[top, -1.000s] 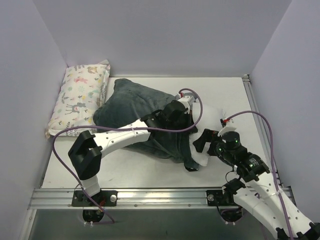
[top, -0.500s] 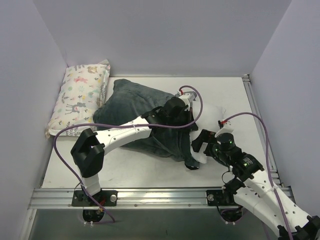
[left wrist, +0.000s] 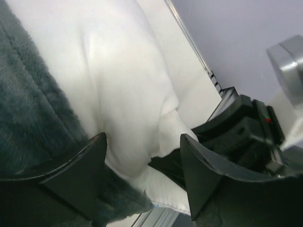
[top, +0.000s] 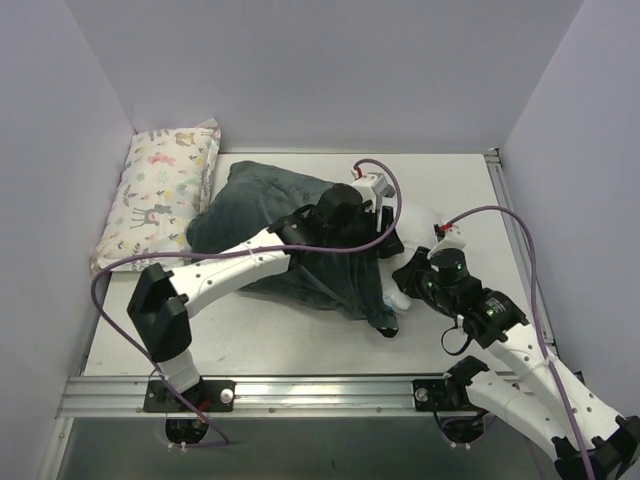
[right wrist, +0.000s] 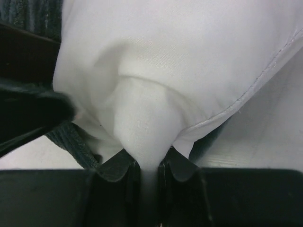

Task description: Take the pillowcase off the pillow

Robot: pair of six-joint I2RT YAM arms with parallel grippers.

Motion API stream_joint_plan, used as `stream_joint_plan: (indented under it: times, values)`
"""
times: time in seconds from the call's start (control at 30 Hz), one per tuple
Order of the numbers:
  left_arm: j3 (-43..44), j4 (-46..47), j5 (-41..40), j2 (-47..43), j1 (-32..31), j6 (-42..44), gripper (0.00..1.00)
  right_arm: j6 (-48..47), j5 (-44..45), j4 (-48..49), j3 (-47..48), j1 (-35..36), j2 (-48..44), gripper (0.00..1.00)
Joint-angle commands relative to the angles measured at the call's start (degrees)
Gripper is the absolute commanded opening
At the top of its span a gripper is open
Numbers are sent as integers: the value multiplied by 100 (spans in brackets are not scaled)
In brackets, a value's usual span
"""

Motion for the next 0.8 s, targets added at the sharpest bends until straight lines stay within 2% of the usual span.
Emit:
stream_joint_plan:
  times: [0.0,0.13,0.2,0.33,0.5,0.77]
  values:
    - [254,-243,-455,-1024,18,324,72,-80,163,7,581,80,32,0]
    - [-420,-787,-1526,-1931,18,228,75,-159,233,-194,923,89,129,0]
    - [-781,-1288,-2413,-2458,18,-96,75,-237,268,-291,1160,98,190,0]
    - [-2090,-1395,-3092,-3232,114,-808,76,-326,304,-458,1512,115,330,0]
    - [-3128,-922,-2917,-3707,325,-1187,78,-405,277,-555,1794,124,489,0]
    - [-3437,-332,-2329,-3471,870,-1134,76,-449,321,-696,1952,133,542,0]
